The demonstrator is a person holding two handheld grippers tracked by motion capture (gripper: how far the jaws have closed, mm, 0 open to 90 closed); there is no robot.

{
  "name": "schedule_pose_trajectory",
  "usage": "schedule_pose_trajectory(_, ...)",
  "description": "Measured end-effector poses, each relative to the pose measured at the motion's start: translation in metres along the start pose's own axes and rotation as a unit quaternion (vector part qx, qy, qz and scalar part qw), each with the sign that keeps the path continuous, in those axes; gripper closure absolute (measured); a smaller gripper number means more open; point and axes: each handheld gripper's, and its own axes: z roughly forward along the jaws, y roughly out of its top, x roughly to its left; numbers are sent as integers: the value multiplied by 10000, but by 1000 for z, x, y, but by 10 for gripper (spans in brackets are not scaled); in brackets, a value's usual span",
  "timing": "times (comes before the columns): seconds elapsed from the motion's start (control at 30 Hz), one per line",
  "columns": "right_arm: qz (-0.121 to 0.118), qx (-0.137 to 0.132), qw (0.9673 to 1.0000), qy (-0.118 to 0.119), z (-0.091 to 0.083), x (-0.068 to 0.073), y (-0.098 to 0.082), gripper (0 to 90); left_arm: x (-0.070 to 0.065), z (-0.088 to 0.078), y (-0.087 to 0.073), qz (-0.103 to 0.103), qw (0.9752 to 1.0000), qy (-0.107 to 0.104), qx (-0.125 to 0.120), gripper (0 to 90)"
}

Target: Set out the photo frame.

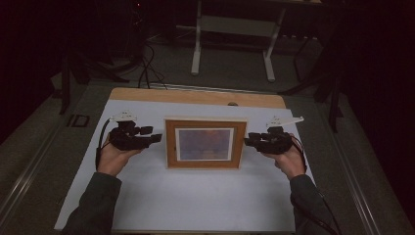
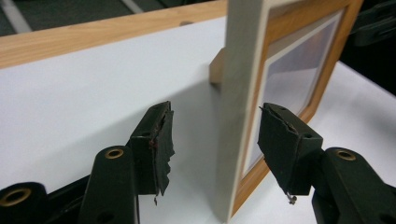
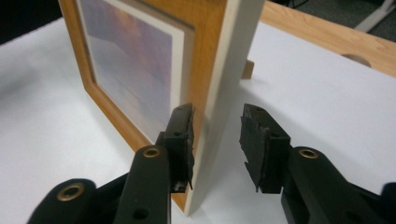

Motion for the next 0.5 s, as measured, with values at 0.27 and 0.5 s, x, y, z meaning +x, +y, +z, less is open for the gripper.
schedule_pose_trajectory(0.27,129,141,9996,-193,3,-5,-13,694,3,0,-14,12,9984,537,178,461)
schedule_pose_trajectory(0.5,241,269,9988,-320,9,-9,-26,711,7,2,-31,-146,9942,1029,292,460)
